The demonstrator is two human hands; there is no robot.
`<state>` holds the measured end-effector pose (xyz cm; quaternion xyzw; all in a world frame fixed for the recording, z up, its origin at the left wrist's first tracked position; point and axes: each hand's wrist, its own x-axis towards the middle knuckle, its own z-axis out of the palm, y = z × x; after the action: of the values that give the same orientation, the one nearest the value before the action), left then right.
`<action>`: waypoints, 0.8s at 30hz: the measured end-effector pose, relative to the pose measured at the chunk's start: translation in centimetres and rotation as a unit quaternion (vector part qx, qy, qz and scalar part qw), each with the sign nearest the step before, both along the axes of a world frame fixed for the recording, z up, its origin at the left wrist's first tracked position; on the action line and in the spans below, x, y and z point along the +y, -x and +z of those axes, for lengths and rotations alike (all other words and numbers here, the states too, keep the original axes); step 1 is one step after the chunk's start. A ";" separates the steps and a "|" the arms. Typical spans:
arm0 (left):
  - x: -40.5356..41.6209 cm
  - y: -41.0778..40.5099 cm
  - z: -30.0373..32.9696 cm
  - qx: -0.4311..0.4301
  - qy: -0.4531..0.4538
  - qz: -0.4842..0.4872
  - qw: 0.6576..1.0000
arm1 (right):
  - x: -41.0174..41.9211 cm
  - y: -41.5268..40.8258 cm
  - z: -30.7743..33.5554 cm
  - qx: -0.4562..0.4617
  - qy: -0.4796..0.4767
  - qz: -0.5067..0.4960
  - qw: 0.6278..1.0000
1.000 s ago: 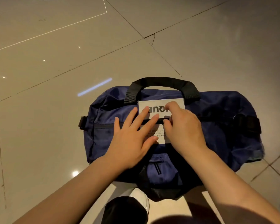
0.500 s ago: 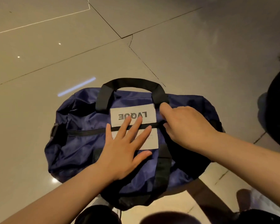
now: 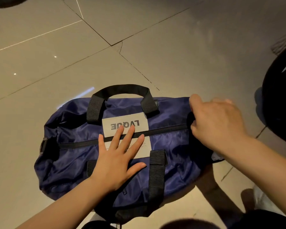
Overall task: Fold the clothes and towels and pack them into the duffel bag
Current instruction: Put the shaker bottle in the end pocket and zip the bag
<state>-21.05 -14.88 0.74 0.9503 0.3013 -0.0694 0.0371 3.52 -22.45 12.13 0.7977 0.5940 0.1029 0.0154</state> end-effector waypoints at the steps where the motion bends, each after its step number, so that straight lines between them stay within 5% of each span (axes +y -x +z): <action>1: 0.0 0.0 -0.1 0.000 -0.003 -0.003 1.000 | 0.3 0.2 -0.3 -0.010 -0.007 0.000 1.000; 6: 0.5 0.2 -1.2 -0.014 -0.007 -0.015 1.000 | 1.9 0.3 -1.1 0.024 0.088 0.114 0.989; 12: 4.1 0.8 -2.3 -0.009 -0.012 -0.053 0.999 | 1.5 -3.2 -1.7 0.140 0.177 0.056 0.972; 15: 6.3 1.6 -2.3 -0.011 -0.028 -0.076 0.997 | 1.6 -3.9 -2.6 0.341 0.203 0.008 0.918; 24: 16.0 7.1 -0.8 0.057 -0.040 -0.120 0.990 | 4.1 -0.7 -4.4 0.523 0.165 0.077 0.832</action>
<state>-28.17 1.16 -0.04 0.9747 0.1893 -0.1154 -0.0266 4.22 -18.33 7.70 0.6697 0.5809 -0.4287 -0.1740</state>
